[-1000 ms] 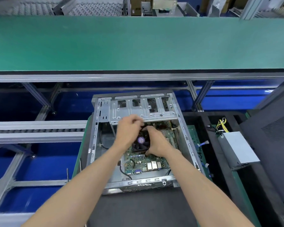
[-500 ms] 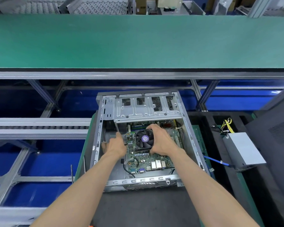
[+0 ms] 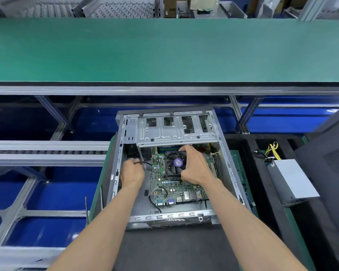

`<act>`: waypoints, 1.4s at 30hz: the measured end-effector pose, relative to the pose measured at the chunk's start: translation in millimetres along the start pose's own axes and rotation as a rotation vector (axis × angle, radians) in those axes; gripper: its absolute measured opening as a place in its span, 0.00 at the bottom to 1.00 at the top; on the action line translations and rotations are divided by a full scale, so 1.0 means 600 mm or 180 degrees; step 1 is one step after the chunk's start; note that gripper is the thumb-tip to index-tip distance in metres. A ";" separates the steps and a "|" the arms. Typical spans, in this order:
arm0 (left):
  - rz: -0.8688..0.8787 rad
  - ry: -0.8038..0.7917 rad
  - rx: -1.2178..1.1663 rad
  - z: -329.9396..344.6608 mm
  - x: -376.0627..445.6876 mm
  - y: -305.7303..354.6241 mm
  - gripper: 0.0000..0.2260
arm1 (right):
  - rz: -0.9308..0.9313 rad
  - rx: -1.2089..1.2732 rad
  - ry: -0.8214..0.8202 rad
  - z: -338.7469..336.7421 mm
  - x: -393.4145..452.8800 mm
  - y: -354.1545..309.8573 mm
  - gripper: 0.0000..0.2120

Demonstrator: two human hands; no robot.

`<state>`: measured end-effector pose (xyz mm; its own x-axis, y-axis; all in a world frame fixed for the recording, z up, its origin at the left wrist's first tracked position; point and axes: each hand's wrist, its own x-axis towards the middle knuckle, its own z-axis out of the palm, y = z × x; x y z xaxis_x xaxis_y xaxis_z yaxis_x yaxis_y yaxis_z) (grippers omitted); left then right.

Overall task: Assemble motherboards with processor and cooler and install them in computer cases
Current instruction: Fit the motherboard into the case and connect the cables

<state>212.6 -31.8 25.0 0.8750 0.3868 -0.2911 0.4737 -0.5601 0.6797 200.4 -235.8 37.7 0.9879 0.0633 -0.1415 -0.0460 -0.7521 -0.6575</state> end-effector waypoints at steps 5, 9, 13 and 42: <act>-0.0354 0.0013 -0.0821 0.004 0.005 -0.005 0.16 | 0.0061 0.0009 -0.0009 0.003 0.001 0.001 0.34; -0.0553 0.0131 -0.0449 0.007 0.010 -0.008 0.16 | 0.0093 0.0064 0.0003 0.003 0.000 -0.001 0.34; -0.0753 0.0259 -0.0549 0.010 0.009 -0.008 0.16 | 0.0071 0.0079 0.0047 0.002 0.001 -0.001 0.33; 0.0546 -0.0460 0.1318 -0.025 -0.002 0.024 0.10 | 0.0069 0.0092 0.0044 -0.005 -0.005 -0.008 0.35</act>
<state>216.7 -29.3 45.1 0.9352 0.1736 -0.3086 0.2952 -0.8636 0.4088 197.9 -234.4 44.0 0.9886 0.0381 -0.1459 -0.0715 -0.7338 -0.6756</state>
